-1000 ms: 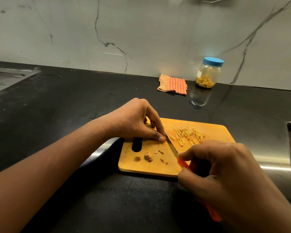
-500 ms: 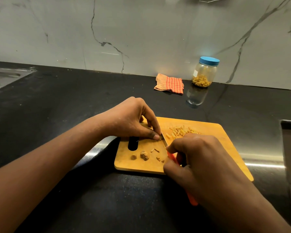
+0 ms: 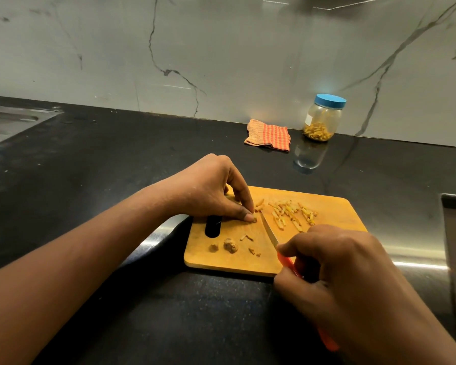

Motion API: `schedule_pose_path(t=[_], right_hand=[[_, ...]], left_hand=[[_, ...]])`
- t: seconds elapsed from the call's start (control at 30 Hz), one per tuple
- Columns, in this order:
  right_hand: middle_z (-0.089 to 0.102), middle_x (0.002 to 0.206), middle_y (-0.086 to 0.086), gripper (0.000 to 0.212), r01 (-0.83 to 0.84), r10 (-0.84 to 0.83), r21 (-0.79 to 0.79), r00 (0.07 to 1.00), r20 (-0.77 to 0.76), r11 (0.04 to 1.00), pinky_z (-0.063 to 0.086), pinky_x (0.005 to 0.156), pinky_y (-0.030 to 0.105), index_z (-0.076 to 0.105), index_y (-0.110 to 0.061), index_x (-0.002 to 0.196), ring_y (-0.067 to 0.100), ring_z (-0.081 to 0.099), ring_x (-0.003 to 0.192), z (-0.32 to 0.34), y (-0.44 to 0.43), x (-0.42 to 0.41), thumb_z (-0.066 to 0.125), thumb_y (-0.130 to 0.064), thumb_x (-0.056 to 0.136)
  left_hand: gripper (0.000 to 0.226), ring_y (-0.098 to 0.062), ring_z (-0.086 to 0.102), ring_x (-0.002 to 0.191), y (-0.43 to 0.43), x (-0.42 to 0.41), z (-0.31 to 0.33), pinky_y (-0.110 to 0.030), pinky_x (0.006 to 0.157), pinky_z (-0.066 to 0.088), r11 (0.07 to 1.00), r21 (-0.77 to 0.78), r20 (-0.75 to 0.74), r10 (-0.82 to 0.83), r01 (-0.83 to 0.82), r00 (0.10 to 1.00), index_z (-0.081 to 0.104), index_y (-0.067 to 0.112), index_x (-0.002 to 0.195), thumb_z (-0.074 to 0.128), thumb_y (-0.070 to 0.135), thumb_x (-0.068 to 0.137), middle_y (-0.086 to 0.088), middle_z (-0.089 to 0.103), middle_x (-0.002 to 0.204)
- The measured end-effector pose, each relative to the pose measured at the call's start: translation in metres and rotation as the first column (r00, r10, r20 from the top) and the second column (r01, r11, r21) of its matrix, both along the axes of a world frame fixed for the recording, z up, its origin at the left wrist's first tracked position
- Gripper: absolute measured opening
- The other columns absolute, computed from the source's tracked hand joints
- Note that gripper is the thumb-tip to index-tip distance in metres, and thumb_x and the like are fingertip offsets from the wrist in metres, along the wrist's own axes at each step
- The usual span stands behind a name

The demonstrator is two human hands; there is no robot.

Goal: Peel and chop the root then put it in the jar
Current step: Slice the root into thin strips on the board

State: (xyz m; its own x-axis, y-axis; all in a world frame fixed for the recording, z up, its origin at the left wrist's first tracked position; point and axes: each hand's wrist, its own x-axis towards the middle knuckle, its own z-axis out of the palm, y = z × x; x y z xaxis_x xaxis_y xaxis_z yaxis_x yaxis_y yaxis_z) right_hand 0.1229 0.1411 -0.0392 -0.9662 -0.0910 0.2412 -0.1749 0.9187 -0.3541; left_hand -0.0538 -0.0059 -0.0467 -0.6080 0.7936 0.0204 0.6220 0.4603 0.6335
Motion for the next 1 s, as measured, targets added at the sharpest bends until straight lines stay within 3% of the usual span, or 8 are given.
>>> schedule_pose_path(t=[0.47, 0.67, 0.73, 0.83, 1.0], right_hand=[[0.056, 0.074, -0.019, 0.031, 0.013, -0.012, -0.011, 1.000, 0.027, 1.000, 0.041, 0.057, 0.009, 0.070, -0.033, 0.100, 0.000, 0.057, 0.072, 0.004, 0.001, -0.009, 0.061, -0.047, 0.074], [0.057, 0.063, -0.019, 0.032, 0.008, -0.008, 0.003, 1.000, 0.010, 1.000, 0.042, 0.063, 0.001, 0.073, -0.031, 0.089, -0.009, 0.054, 0.085, 0.003, 0.010, -0.006, 0.058, -0.047, 0.066], [0.059, 0.063, -0.016, 0.031, 0.007, -0.007, 0.000, 1.000, 0.006, 1.000, 0.046, 0.064, 0.005, 0.074, -0.030, 0.086, -0.007, 0.056, 0.085, 0.005, 0.013, -0.008, 0.058, -0.047, 0.065], [0.058, 0.064, -0.016, 0.031, -0.018, 0.017, -0.037, 1.000, -0.011, 0.999, 0.044, 0.069, 0.005, 0.073, -0.029, 0.088, -0.007, 0.055, 0.086, 0.004, 0.012, -0.013, 0.060, -0.046, 0.066], [0.058, 0.068, -0.019, 0.031, -0.031, 0.032, -0.070, 0.999, 0.004, 0.997, 0.042, 0.063, 0.004, 0.073, -0.030, 0.092, -0.009, 0.053, 0.087, 0.001, 0.011, -0.017, 0.062, -0.045, 0.067]], left_hand=[[0.013, -0.005, 0.064, 0.100, 0.000, -0.001, -0.001, -0.032, 0.095, 0.053, 1.000, 0.015, 0.021, 0.003, -0.003, 1.000, 0.079, 0.028, 0.088, 0.080, 0.030, 0.075, 0.013, 0.073, 0.096], [0.012, -0.005, 0.064, 0.100, -0.001, -0.002, -0.002, -0.031, 0.095, 0.053, 1.000, 0.012, 0.029, 0.002, -0.003, 1.000, 0.079, 0.028, 0.088, 0.079, 0.031, 0.076, 0.014, 0.072, 0.096], [0.012, -0.005, 0.064, 0.101, -0.001, -0.002, -0.002, -0.032, 0.095, 0.053, 1.000, 0.013, 0.026, 0.001, -0.002, 1.000, 0.079, 0.028, 0.087, 0.079, 0.031, 0.076, 0.014, 0.072, 0.097], [0.012, -0.005, 0.064, 0.101, -0.001, -0.003, -0.002, -0.033, 0.096, 0.053, 1.000, 0.011, 0.034, 0.003, -0.003, 0.999, 0.079, 0.028, 0.087, 0.079, 0.030, 0.076, 0.014, 0.072, 0.097], [0.013, -0.007, 0.063, 0.102, -0.001, -0.003, -0.002, -0.035, 0.097, 0.053, 1.000, 0.007, 0.036, 0.000, 0.000, 0.999, 0.079, 0.026, 0.089, 0.079, 0.030, 0.076, 0.013, 0.072, 0.097]])
